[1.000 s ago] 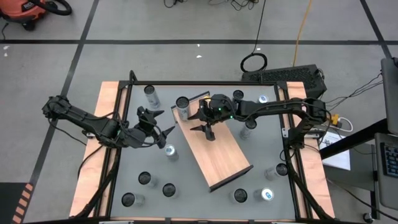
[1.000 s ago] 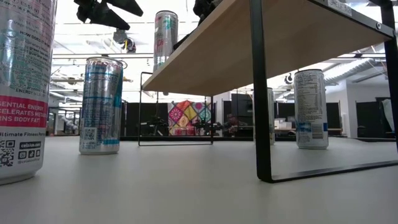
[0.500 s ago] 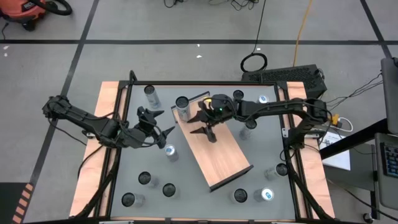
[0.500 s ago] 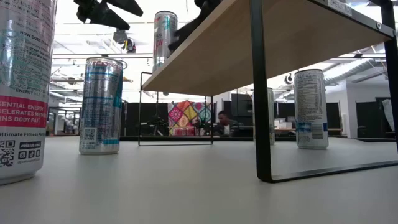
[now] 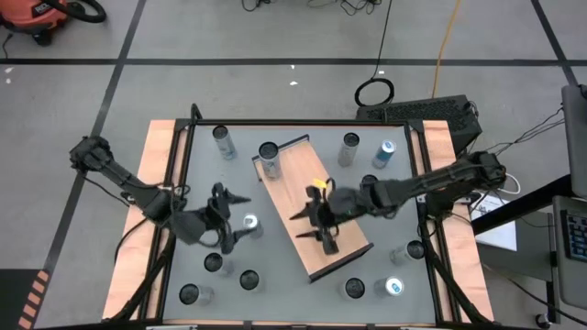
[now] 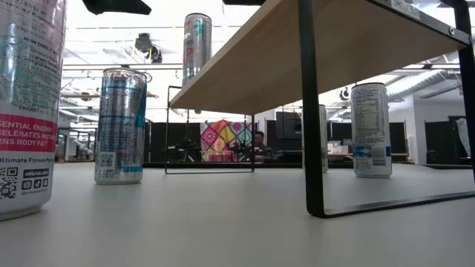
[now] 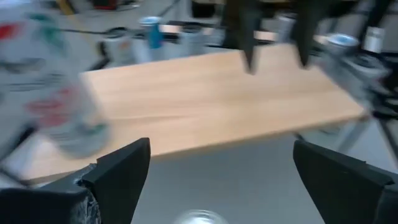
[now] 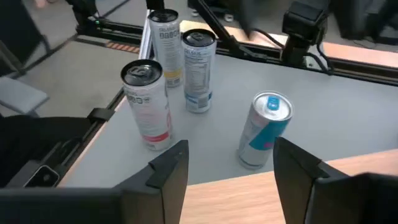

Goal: Place canned beverage on shelf
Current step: Put the left white-pink soda can on the shelf aligned with the other white-pink soda can

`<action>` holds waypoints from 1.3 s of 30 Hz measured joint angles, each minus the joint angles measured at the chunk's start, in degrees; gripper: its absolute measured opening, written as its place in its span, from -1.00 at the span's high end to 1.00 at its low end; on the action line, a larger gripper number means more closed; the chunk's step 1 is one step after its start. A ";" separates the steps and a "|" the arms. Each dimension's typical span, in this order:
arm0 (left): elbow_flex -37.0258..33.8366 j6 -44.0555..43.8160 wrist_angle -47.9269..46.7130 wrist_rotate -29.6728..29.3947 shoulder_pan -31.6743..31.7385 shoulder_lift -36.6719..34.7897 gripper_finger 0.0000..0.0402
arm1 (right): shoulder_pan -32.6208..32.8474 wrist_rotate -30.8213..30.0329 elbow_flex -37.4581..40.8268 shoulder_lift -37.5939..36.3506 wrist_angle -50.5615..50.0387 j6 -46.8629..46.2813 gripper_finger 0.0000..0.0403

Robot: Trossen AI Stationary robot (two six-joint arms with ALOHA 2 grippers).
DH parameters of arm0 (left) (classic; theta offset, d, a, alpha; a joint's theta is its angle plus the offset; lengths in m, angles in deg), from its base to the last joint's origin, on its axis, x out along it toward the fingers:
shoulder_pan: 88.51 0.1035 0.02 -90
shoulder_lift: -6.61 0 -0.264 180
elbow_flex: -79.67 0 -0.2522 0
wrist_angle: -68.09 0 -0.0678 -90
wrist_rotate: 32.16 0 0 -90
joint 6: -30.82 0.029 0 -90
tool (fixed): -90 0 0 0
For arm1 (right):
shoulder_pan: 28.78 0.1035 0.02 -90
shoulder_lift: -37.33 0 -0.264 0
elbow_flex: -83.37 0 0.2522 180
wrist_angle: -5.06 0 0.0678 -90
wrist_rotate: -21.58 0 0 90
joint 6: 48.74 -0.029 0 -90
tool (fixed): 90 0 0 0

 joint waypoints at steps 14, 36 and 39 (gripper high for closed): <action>5.18 3.63 6.72 -0.38 -13.54 15.16 -0.94 | 11.64 -15.22 0.00 0.01 3.38 -6.30 0.17; 6.84 3.63 2.51 6.10 -17.46 19.08 -0.94 | 18.10 -15.01 0.00 0.00 4.01 -9.08 0.17; 6.84 3.92 2.15 8.35 -16.49 19.12 -0.94 | 18.21 -15.01 0.00 0.07 4.05 -9.11 0.17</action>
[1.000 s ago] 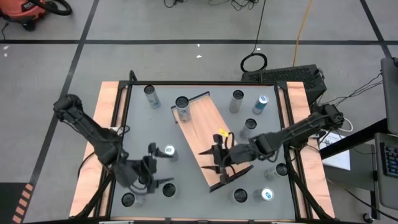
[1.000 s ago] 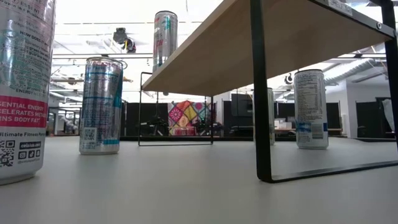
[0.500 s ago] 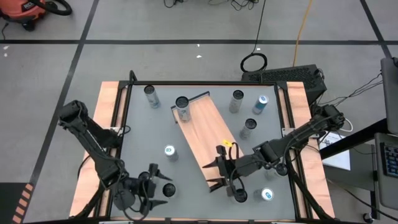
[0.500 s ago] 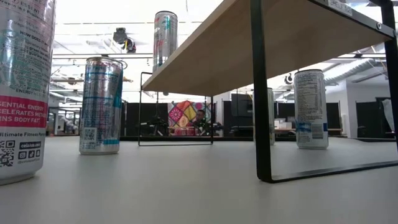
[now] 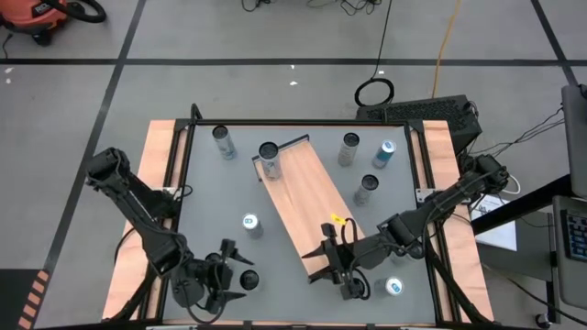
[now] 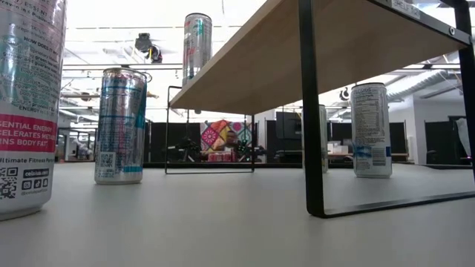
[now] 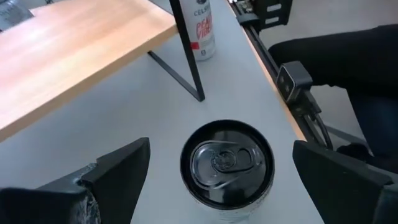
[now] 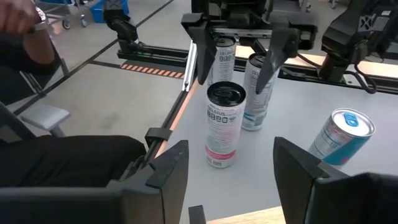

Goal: Place canned beverage on shelf
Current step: Put the left white-pink soda can on the shelf aligned with the other white-pink soda can

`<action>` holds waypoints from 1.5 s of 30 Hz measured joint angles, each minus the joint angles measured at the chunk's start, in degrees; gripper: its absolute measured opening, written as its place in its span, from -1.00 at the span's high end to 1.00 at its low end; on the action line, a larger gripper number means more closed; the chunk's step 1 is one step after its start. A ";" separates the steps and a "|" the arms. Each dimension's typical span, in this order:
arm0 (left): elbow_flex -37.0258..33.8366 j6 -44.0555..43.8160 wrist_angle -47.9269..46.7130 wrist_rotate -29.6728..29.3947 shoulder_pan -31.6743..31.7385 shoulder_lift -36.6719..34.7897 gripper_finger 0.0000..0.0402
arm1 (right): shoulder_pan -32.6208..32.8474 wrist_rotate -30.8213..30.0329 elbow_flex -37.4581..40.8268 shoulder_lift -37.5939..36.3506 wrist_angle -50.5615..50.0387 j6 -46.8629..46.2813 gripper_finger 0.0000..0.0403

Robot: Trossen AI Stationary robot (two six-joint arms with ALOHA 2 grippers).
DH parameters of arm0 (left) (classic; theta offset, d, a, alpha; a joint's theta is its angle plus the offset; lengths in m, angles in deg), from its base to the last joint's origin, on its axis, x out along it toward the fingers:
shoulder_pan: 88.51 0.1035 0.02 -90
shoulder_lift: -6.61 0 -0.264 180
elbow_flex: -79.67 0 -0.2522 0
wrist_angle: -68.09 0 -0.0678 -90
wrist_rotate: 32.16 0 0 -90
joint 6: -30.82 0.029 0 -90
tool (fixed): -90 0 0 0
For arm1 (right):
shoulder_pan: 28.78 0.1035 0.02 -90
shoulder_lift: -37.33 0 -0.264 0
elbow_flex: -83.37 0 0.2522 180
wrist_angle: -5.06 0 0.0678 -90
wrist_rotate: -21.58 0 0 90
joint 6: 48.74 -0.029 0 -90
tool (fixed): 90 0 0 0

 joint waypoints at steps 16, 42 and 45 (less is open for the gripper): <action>0.00 1.24 0.12 5.14 2.37 5.61 -0.89 | -0.06 0.00 0.00 0.92 0.19 0.60 0.17; 2.79 -5.32 -0.18 -2.06 2.43 5.38 -0.20 | 4.12 -15.75 0.00 5.77 7.56 2.70 0.17; 4.68 -5.24 -0.61 -3.15 2.41 5.38 -0.21 | 4.51 -18.67 0.00 5.77 9.41 2.31 0.17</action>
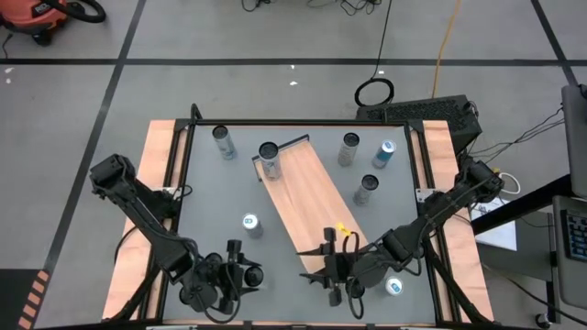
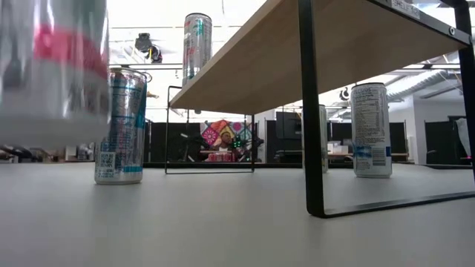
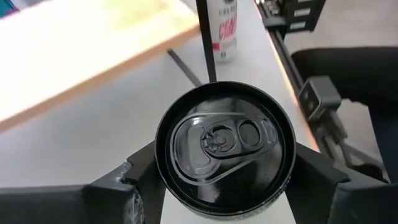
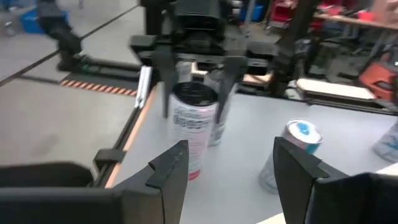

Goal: Place canned beverage on shelf
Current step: Put the left white-pink soda can on the shelf aligned with the other white-pink soda can

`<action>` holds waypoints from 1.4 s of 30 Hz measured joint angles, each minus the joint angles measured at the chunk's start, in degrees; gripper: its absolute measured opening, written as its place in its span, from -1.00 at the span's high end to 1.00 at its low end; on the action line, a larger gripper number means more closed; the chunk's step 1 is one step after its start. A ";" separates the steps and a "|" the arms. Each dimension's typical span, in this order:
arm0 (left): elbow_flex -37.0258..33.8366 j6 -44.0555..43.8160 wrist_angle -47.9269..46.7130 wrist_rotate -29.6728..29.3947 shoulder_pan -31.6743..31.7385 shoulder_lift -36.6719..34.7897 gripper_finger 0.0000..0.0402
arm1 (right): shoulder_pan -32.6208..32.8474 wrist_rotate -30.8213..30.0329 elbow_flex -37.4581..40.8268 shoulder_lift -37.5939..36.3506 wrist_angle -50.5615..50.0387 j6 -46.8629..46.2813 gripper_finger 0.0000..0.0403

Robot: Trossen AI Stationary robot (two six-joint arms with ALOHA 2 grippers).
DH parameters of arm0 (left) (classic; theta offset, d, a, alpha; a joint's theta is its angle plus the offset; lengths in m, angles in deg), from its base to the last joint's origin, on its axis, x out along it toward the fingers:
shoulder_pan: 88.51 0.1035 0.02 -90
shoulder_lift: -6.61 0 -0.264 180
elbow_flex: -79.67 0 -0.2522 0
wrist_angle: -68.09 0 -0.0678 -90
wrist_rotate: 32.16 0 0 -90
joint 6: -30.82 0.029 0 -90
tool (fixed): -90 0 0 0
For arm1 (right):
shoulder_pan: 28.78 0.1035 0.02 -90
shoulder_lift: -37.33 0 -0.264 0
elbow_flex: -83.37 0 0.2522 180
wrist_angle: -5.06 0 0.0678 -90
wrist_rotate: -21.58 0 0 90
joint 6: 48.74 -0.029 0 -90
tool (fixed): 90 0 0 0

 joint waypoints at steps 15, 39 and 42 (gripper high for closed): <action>15.35 -10.11 -17.66 -13.37 0.13 -0.28 -0.22 | -2.13 -5.25 -4.41 7.88 7.92 5.48 0.12; 16.35 -15.98 -15.86 -22.51 1.45 -0.26 -0.23 | -5.48 -9.37 -13.44 16.92 7.06 4.17 -0.46; 16.35 -15.94 -15.03 -22.61 2.46 -0.26 -0.23 | -6.79 -8.45 -13.44 16.92 6.94 3.40 -0.44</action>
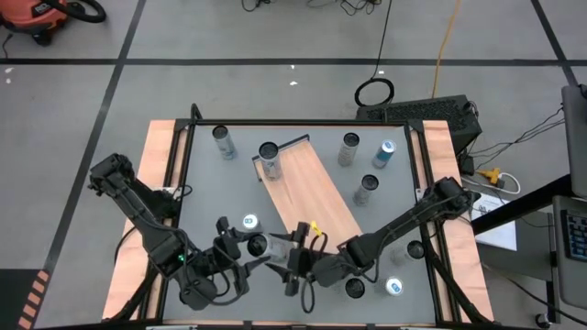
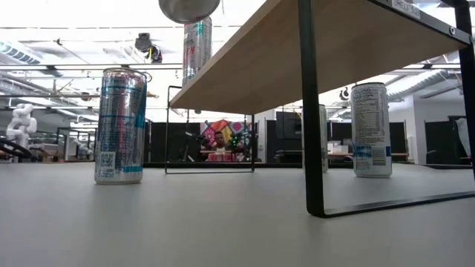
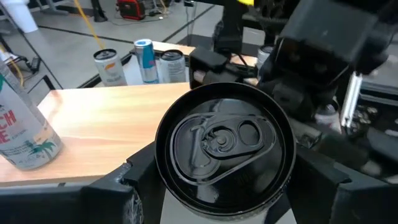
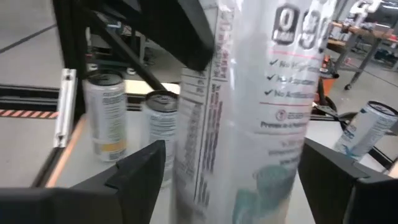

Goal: Place canned beverage on shelf
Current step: Put the left white-pink soda can on the shelf aligned with the other white-pink soda can

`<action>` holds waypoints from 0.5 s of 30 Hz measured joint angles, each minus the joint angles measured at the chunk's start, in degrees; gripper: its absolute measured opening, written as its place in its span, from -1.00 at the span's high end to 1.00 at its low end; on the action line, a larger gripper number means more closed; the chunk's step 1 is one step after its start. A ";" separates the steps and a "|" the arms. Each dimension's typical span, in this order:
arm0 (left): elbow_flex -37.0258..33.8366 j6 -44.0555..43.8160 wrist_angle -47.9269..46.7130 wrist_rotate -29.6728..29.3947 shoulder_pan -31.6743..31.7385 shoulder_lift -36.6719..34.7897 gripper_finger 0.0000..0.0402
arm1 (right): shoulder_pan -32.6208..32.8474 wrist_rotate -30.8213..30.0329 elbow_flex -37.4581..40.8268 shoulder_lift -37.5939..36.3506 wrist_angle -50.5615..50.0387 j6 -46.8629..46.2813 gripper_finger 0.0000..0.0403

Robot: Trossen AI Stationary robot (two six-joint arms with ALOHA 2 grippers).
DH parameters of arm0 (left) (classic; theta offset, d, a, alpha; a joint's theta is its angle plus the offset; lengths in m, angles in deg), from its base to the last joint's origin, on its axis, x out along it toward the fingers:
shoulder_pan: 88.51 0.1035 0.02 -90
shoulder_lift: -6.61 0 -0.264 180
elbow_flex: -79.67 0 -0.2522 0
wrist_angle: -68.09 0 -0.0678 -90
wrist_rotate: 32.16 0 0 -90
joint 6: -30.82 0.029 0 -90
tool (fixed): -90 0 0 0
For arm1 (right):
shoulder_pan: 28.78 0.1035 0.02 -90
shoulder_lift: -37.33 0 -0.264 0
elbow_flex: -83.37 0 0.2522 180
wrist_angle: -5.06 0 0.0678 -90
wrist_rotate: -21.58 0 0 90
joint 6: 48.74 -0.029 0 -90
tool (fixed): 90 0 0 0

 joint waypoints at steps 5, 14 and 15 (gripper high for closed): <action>0.00 0.06 0.21 -0.14 1.61 0.00 -0.23 | -0.95 0.15 0.00 0.00 -0.61 -0.98 -0.32; 0.00 0.73 0.18 0.30 2.64 0.00 -0.25 | -0.95 -0.50 0.02 0.00 -1.65 -1.45 0.13; 0.00 1.24 0.33 0.29 2.64 0.03 -0.27 | -0.95 -0.53 0.02 0.00 -1.65 -1.43 0.15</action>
